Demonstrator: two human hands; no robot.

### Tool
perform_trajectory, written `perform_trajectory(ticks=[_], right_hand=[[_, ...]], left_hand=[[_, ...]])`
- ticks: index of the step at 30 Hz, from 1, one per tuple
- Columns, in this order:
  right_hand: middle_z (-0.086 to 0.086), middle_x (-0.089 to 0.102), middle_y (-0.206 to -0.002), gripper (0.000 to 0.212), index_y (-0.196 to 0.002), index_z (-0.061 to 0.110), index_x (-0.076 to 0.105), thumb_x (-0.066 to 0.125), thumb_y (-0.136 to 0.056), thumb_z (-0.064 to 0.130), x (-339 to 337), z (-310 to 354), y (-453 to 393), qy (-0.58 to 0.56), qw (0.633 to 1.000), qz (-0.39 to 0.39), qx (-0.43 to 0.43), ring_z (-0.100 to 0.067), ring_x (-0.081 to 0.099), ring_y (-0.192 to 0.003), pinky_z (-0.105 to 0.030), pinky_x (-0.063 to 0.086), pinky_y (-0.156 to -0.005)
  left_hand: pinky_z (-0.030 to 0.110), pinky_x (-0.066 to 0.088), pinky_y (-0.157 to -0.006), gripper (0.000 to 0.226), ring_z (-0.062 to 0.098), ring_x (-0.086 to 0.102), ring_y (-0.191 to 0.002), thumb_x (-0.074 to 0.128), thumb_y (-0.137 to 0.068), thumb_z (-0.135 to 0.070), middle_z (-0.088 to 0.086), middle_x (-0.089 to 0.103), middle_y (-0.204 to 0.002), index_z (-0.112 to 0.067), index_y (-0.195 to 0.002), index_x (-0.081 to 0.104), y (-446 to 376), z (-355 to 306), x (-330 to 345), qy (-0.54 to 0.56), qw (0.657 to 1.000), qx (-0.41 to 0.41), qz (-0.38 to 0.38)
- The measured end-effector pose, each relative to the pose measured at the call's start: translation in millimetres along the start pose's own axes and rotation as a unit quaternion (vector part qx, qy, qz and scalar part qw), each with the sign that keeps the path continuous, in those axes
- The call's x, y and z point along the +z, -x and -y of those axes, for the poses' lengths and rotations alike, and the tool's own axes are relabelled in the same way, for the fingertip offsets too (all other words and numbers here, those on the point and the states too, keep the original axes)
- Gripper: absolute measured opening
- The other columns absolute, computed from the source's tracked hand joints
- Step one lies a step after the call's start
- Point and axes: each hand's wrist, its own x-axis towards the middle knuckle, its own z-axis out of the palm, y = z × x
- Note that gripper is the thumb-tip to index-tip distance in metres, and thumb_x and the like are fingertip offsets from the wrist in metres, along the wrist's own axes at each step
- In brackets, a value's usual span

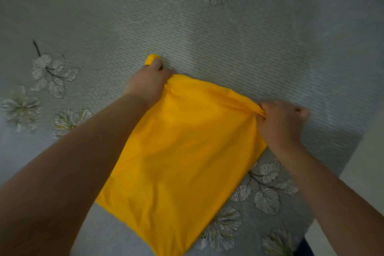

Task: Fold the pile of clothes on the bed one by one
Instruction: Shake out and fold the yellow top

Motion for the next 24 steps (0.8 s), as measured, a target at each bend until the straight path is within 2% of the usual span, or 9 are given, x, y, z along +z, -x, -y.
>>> perform_trajectory(ticks=[3, 5, 8, 11, 14, 17, 20, 22, 24], right_hand=[[-0.018, 0.059, -0.094, 0.018, -0.093, 0.004, 0.063, 0.049, -0.081, 0.002, -33.1, -9.1, -41.8, 0.006, 0.996, -0.093, 0.015, -0.033, 0.049, -0.094, -0.035, 0.018, -0.086], [-0.019, 0.06, -0.096, 0.02, -0.095, 0.004, 0.061, 0.047, -0.081, 0.002, -54.5, -8.6, -56.7, 0.008, 0.991, -0.135, -0.005, -0.033, 0.049, -0.095, -0.036, 0.019, -0.089], [-0.018, 0.061, -0.077, 0.013, -0.083, 0.003, 0.061, 0.051, -0.074, -0.001, -75.5, 1.4, -41.7, -0.018, 0.981, -0.176, -0.077, -0.032, 0.054, -0.078, -0.04, 0.024, -0.085], [-0.009, 0.057, -0.06, 0.009, -0.067, 0.005, 0.059, 0.06, -0.062, -0.002, -71.9, 12.2, 12.2, -0.029, 0.963, -0.199, -0.178, -0.026, 0.056, -0.059, -0.036, 0.025, -0.075], [-0.004, 0.058, -0.059, 0.018, -0.066, 0.011, 0.062, 0.066, -0.058, -0.005, -43.2, 14.0, 74.0, -0.02, 0.952, -0.165, -0.257, -0.023, 0.058, -0.056, -0.033, 0.023, -0.07], [-0.001, 0.057, -0.059, 0.023, -0.065, 0.014, 0.064, 0.044, -0.067, 0.002, -9.6, 10.2, 125.9, -0.026, 0.944, -0.142, -0.296, -0.021, 0.057, -0.054, -0.033, 0.025, -0.07], [0.0, 0.058, -0.059, 0.027, -0.063, 0.015, 0.064, 0.039, -0.07, 0.008, 22.6, 5.7, 163.6, -0.029, 0.945, -0.104, -0.309, -0.02, 0.058, -0.054, -0.034, 0.027, -0.069], [0.002, 0.059, -0.06, 0.026, -0.062, 0.017, 0.065, 0.041, -0.069, 0.011, 42.9, 3.1, 184.5, -0.009, 0.941, -0.073, -0.331, -0.019, 0.058, -0.055, -0.033, 0.027, -0.068], [0.002, 0.061, -0.063, 0.013, -0.065, 0.017, 0.068, 0.056, -0.066, 0.012, 57.8, 0.8, 202.5, 0.017, 0.935, -0.038, -0.353, -0.018, 0.059, -0.057, -0.031, 0.031, -0.066]], left_hand=[[0.045, 0.039, -0.084, 0.03, 0.037, 0.046, -0.109, 0.044, -0.092, -0.012, 0.021, 0.041, -0.126, -0.004, -0.12, 0.052, -2.2, -13.9, -19.7, 0.105, 0.988, -0.02, -0.113], [0.045, 0.039, -0.084, 0.027, 0.036, 0.047, -0.108, 0.047, -0.091, -0.01, 0.021, 0.042, -0.126, -0.004, -0.116, 0.056, 2.4, -19.3, -29.0, 0.155, 0.974, -0.025, -0.166], [0.043, 0.04, -0.083, 0.024, 0.037, 0.049, -0.107, 0.052, -0.087, -0.005, 0.024, 0.043, -0.126, 0.0, -0.109, 0.059, 25.0, -17.9, -29.1, 0.189, 0.96, -0.036, -0.203], [0.046, 0.041, -0.086, 0.024, 0.043, 0.048, -0.109, 0.057, -0.083, 0.0, 0.029, 0.044, -0.127, 0.003, -0.107, 0.061, 64.3, -12.3, -11.3, 0.182, 0.968, -0.034, -0.17], [0.052, 0.046, -0.074, 0.025, 0.048, 0.054, -0.098, 0.062, -0.076, 0.005, 0.034, 0.048, -0.122, 0.003, -0.101, 0.064, 112.4, -7.2, 16.9, 0.179, 0.975, -0.029, -0.127], [0.053, 0.049, -0.06, 0.032, 0.049, 0.059, -0.084, 0.058, -0.068, 0.0, 0.035, 0.053, -0.113, -0.007, -0.099, 0.056, 158.1, -6.8, 45.9, 0.183, 0.977, -0.032, -0.107], [0.057, 0.049, -0.055, 0.028, 0.052, 0.06, -0.08, 0.066, -0.065, 0.007, 0.037, 0.055, -0.109, 0.001, -0.093, 0.065, 193.4, -8.3, 79.9, 0.17, 0.98, -0.052, -0.084], [0.06, 0.049, -0.066, 0.029, 0.055, 0.057, -0.089, 0.064, -0.069, 0.008, 0.038, 0.053, -0.113, 0.008, -0.098, 0.065, 207.5, -9.4, 105.5, 0.139, 0.985, -0.065, -0.077], [0.06, 0.042, -0.089, 0.038, 0.054, 0.046, -0.112, 0.055, -0.082, 0.0, 0.032, 0.043, -0.132, 0.004, -0.119, 0.056, 217.3, -10.4, 127.9, 0.118, 0.986, -0.098, -0.061]])
